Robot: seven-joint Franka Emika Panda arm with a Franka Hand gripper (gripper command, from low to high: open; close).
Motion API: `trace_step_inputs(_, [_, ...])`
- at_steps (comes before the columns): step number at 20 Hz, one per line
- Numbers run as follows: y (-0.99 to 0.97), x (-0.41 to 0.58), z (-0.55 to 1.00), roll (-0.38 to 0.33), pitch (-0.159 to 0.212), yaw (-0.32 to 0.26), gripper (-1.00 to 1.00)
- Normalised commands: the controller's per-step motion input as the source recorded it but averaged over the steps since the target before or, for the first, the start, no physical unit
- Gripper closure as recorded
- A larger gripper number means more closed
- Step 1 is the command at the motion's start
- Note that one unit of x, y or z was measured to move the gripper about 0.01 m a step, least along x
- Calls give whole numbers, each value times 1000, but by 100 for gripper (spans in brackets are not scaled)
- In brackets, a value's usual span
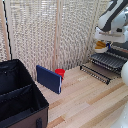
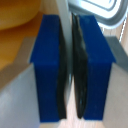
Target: Gently stretch your hand towards the oven tray's handle, obtaining a firm grip, and draw it cautiously out of the oven. Transition your grip to the hot dog bowl, gingerly seizing the edge, and elevate it from the surface. Hover the bowl over the tray, delicately lower it, and temper your grip, establishing the bowl's equilibrium.
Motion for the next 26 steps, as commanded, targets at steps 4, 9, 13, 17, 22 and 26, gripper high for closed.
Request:
trace_step_inputs(4, [-364, 102, -159, 27, -2, -40, 100])
trace_step_inputs(9, [-534, 118, -108, 42, -2, -44, 100])
trace_step_inputs(13, [-580, 125, 0, 58, 1, -3, 100])
trace_step_inputs(17, [-467, 34, 0, 54, 7, -13, 100])
trace_step_inputs(22, [-89, -29, 34, 11, -22, -41, -100])
trace_step_inputs(26, [0, -26, 253, 15, -49, -70, -100])
